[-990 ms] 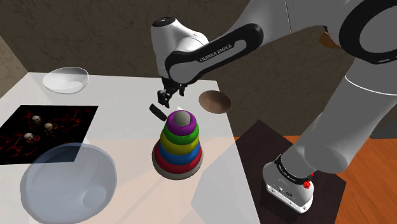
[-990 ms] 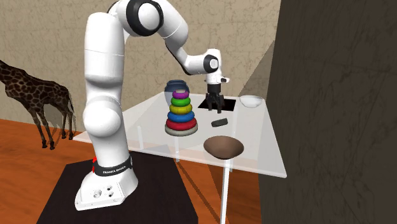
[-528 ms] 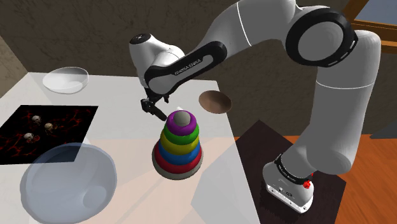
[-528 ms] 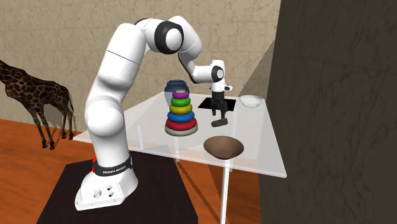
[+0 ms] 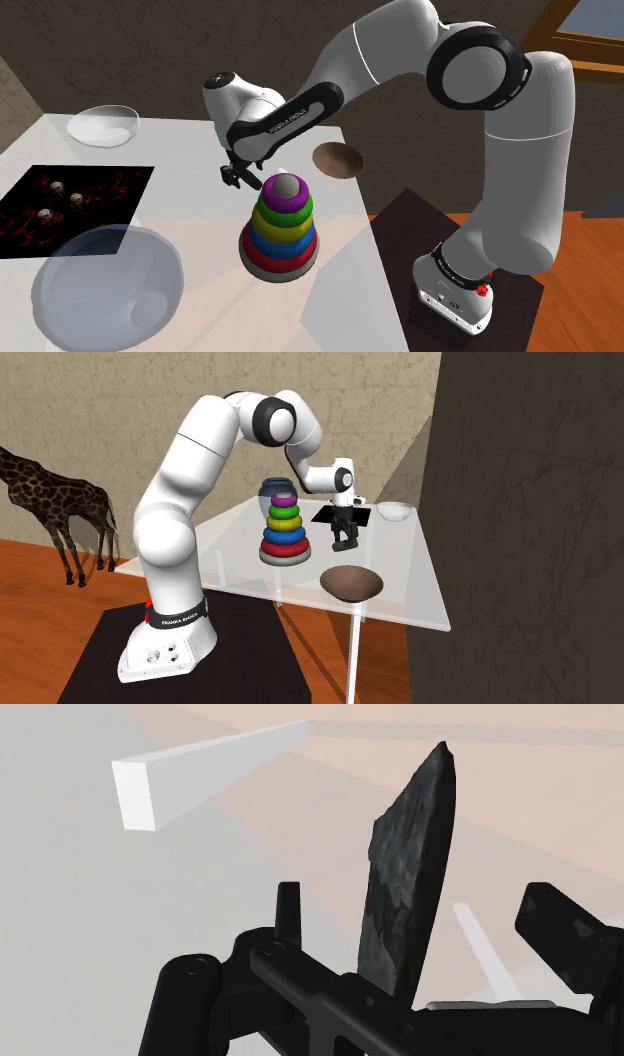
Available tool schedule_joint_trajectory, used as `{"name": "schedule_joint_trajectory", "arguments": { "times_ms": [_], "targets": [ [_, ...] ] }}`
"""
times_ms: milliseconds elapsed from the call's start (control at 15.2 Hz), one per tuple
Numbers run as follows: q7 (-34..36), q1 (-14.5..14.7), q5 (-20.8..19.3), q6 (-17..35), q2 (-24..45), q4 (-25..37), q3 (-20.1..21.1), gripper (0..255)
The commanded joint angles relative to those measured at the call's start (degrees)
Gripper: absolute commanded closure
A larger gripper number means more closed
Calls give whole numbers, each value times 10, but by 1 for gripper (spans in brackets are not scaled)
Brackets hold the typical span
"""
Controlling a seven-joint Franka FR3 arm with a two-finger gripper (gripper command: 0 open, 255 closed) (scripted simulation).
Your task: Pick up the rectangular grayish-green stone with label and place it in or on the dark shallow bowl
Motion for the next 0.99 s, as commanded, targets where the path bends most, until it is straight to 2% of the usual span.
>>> {"name": "schedule_joint_trajectory", "arguments": {
  "times_ms": [0,462,528,924],
  "targets": [
    [1,-1,-3,9,5,-4,-2,0],
    [1,-1,-3,9,5,-4,-2,0],
    [1,-1,-3,9,5,-4,-2,255],
    [1,-1,-3,9,5,-4,-2,255]
  ]
}}
